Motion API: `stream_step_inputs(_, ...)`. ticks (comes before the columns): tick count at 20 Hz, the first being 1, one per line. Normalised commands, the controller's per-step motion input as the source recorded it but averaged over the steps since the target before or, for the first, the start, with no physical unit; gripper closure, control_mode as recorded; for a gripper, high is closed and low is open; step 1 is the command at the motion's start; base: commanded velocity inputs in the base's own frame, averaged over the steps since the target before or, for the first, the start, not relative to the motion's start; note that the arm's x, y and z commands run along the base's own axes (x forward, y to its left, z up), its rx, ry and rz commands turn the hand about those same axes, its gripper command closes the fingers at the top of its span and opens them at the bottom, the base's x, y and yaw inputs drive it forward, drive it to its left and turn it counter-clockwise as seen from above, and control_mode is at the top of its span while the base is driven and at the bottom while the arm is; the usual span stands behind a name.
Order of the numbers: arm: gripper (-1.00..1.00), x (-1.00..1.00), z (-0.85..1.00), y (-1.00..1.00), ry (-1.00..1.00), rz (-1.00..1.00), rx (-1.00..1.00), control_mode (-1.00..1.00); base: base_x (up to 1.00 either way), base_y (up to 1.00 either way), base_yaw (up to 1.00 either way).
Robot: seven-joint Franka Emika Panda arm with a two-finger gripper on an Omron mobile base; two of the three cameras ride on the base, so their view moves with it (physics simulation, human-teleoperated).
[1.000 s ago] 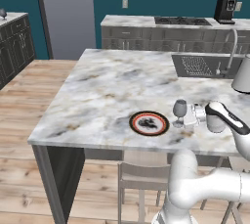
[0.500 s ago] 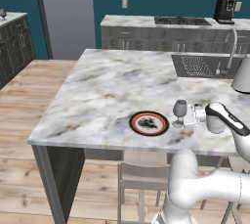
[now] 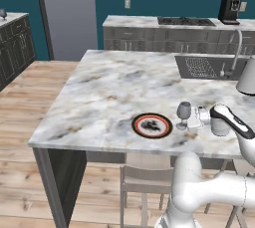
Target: Retrieve the wine glasses from the counter and place one next to each plate.
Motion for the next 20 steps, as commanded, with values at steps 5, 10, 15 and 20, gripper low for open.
stream_step_inputs(5, -1.0, -0.04, -0.46, -0.1, 0.0, 0.03, 0.0, -1.0, 0.0, 0.0, 0.0)
stream_step_inputs(10, -1.0, -0.18, -0.72, 0.0, 0.06, 0.15, -0.02, -1.0, 0.0, 0.0, 0.0)
stream_step_inputs(15, -1.0, -0.27, -0.76, -0.18, 0.11, 0.09, -0.02, -1.0, 0.0, 0.0, 0.0)
stream_step_inputs(20, -1.0, -0.04, -0.39, -0.35, 0.0, 0.0, 0.0, -1.0, 0.0, 0.0, 0.0)
